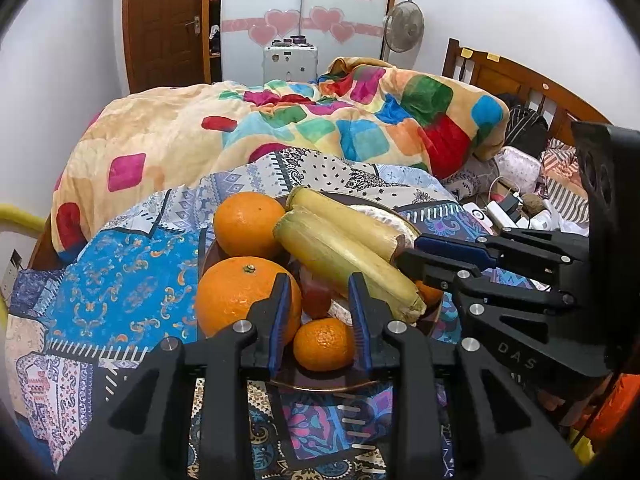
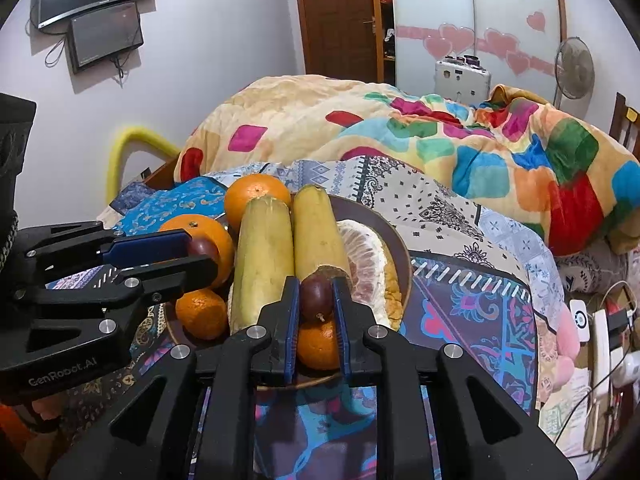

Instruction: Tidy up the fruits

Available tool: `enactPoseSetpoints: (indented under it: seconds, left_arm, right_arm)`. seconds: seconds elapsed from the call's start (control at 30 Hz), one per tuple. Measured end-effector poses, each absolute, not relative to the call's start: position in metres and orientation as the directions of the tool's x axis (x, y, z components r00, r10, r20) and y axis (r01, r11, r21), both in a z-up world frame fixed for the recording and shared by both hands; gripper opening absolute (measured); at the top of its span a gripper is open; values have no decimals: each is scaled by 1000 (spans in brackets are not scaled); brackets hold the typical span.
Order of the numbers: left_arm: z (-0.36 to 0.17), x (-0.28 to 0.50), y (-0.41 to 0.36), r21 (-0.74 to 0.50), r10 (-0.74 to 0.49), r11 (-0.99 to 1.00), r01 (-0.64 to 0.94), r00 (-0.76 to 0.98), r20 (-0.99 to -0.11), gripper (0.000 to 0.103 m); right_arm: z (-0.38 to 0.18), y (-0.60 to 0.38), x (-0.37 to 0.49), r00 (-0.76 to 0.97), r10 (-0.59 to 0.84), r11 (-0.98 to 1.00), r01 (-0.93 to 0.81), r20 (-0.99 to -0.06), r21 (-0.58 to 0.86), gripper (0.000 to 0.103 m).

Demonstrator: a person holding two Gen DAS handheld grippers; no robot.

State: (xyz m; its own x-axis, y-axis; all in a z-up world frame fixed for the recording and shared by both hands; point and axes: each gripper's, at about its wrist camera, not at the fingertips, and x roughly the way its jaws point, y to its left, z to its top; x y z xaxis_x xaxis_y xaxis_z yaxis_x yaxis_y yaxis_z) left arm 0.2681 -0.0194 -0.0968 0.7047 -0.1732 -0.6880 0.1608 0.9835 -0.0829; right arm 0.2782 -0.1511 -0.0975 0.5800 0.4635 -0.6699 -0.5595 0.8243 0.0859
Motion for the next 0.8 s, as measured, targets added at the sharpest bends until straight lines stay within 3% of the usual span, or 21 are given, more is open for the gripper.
enactPoseSetpoints:
  seconds: [0.23,0.43,0.57,0.8]
  left_arm:
    - [-91,263,-17,-90,-167,985,145,708,-687,32]
    - [-61,232,-14,-70,-139,990,122,760,-634,32]
    - [-25,189,-11,-66,-123,992,104,821,-558,32]
    - [31,96,-13,-44,-72,997,60,917,-392,33]
  right_arm:
    - [-94,-154,277,583,466,825,-558,-665,89,25]
    - [-67,-163,260,608,497,821,-560,-619,109,26]
    - [-33,-172,227,654,516,820,-563,-553,99,26]
    - [31,-201,139,757,546,826,-558,-359,78,30]
